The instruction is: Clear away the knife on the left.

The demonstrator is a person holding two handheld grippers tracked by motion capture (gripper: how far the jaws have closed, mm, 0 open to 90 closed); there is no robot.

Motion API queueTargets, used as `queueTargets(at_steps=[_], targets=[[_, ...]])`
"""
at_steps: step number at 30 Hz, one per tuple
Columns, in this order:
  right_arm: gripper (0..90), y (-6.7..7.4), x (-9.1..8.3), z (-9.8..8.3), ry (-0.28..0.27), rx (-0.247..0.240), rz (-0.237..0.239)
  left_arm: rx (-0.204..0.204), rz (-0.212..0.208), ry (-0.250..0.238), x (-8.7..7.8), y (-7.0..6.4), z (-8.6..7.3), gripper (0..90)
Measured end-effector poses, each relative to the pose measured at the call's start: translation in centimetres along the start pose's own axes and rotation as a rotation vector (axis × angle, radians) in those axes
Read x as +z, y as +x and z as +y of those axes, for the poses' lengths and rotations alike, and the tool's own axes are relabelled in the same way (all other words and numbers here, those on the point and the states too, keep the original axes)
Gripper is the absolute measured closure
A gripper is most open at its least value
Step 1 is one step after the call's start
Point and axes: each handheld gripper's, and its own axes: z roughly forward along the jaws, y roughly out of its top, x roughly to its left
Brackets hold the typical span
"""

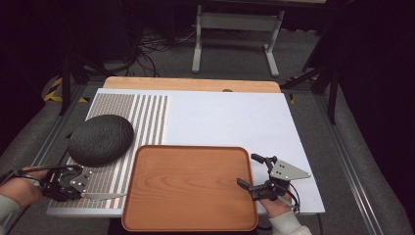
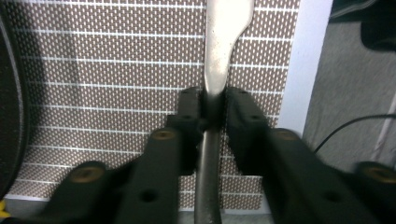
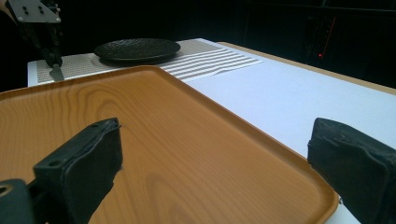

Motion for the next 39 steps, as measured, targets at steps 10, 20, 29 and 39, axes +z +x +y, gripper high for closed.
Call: queueTargets(at_steps=[10, 20, 29, 39], targets=[[3.6, 0.0, 0.0, 0.0, 0.000, 0.003, 0.003, 0.028, 0.013, 0.017, 0.0, -0.2, 0.2, 80.0], [3.6, -0.1, 0.0, 0.0, -0.001, 0.006, 0.001, 0.005, 0.026, 0.015, -0.2, -0.4, 0.3, 80.1], [3.6, -0.1, -0.1, 0.0, -0.003, 0.007, -0.001, -0.057, 0.033, 0.004, -1.5, -0.3, 0.0, 80.2], [3.6, -0.1, -0.1, 0.0, -0.006, 0.007, -0.002, -0.143, 0.049, -0.084, -3.6, -0.3, 0.0, 80.2]])
